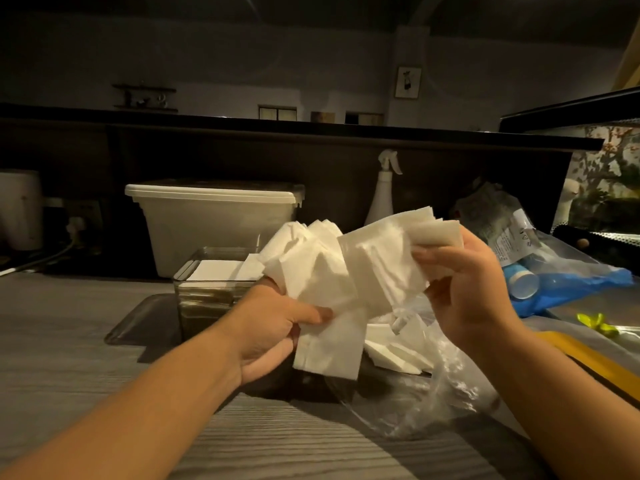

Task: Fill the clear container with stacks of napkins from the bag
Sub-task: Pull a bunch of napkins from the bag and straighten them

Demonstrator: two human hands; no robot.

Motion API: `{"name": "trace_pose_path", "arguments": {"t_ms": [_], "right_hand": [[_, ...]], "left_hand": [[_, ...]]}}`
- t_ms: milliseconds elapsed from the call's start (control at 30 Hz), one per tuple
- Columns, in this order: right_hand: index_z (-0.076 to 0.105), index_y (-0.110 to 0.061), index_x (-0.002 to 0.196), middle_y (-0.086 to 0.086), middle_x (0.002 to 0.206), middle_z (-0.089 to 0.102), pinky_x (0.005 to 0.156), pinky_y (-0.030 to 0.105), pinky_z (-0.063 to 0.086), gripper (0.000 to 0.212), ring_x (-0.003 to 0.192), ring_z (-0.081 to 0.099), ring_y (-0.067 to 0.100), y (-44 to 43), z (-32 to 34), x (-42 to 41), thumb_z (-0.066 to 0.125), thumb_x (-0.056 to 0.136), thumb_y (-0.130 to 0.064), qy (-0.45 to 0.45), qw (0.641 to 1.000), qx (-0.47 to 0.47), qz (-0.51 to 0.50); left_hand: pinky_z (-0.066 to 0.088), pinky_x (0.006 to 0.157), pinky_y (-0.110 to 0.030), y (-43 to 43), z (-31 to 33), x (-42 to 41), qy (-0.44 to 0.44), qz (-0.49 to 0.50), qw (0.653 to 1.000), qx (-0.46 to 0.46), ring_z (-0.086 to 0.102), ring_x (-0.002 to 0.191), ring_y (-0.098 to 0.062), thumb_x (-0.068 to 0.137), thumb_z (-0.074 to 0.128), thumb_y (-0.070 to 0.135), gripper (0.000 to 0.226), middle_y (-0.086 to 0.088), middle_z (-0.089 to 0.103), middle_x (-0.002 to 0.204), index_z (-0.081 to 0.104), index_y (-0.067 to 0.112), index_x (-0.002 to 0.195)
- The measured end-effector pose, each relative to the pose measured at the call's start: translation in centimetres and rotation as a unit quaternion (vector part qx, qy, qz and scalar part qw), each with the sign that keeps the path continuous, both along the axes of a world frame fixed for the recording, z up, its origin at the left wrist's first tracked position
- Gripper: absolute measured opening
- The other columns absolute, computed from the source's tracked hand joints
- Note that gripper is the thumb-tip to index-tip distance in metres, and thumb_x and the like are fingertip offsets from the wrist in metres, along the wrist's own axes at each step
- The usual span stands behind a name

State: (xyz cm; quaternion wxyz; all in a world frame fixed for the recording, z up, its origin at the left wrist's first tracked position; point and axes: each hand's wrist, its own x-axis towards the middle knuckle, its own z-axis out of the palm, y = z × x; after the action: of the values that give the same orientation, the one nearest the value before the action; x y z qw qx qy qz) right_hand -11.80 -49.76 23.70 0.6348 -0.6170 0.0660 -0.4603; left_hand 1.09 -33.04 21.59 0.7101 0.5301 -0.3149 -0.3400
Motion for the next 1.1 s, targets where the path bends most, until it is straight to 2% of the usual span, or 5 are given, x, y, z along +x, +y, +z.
{"name": "trace_pose_path", "arguments": {"t_ms": [200,400,600,767,1100], "right_hand": [[0.07,-0.016,0.079,0.008,0.079,0.065,0.062,0.028,0.05,0.025,0.074,0.062,0.024,1.1,-0.5,0.1,0.064,0.062,0.001,0.103,0.974,-0.114,0.168],[0.069,-0.017,0.082,-0.01,0.075,0.067,0.06,0.015,0.048,0.021,0.068,0.061,0.0,2.0,-1.3,0.6,0.078,0.079,0.001,0.164,0.952,-0.258,0.028],[0.071,-0.021,0.084,-0.008,0.085,0.071,0.073,0.029,0.059,0.023,0.083,0.068,0.01,2.4,-1.3,0.4,0.08,0.078,-0.001,0.201,0.935,-0.286,0.06],[0.064,-0.034,0.091,-0.019,0.094,0.06,0.066,0.01,0.045,0.031,0.086,0.059,0.0,2.7,-2.1,1.1,0.081,0.078,-0.011,0.201,0.906,-0.367,-0.071],[0.056,-0.039,0.105,-0.021,0.108,0.053,0.075,0.017,0.048,0.037,0.098,0.053,0.001,2.6,-2.3,1.2,0.079,0.08,-0.026,0.246,0.894,-0.367,-0.076]], "left_hand": [[0.057,0.086,-0.05,0.4,0.3,0.1,0.016,0.023,0.999,-0.026,0.07,0.102,-0.031,0.089,0.058,-0.004,0.043,-0.012,0.074,0.109,0.061,0.021,0.123],[0.056,0.076,-0.042,0.2,0.1,-0.3,0.026,0.03,0.999,-0.032,0.068,0.096,-0.026,0.093,0.054,0.0,0.032,-0.002,0.077,0.091,0.06,0.028,0.107],[0.061,0.065,-0.039,0.1,0.0,-0.2,0.025,0.043,0.999,-0.02,0.07,0.092,-0.028,0.092,0.06,0.007,0.024,-0.004,0.077,0.089,0.064,0.024,0.11],[0.056,0.086,-0.046,-0.1,0.2,-0.3,0.072,-0.013,0.995,-0.062,0.071,0.095,-0.03,0.09,0.055,0.013,0.026,-0.012,0.076,0.103,0.065,0.017,0.113],[0.051,0.093,-0.052,0.0,0.1,0.0,0.079,-0.062,0.991,-0.087,0.071,0.102,-0.035,0.082,0.051,0.019,0.036,-0.017,0.073,0.111,0.06,0.013,0.117]]}}
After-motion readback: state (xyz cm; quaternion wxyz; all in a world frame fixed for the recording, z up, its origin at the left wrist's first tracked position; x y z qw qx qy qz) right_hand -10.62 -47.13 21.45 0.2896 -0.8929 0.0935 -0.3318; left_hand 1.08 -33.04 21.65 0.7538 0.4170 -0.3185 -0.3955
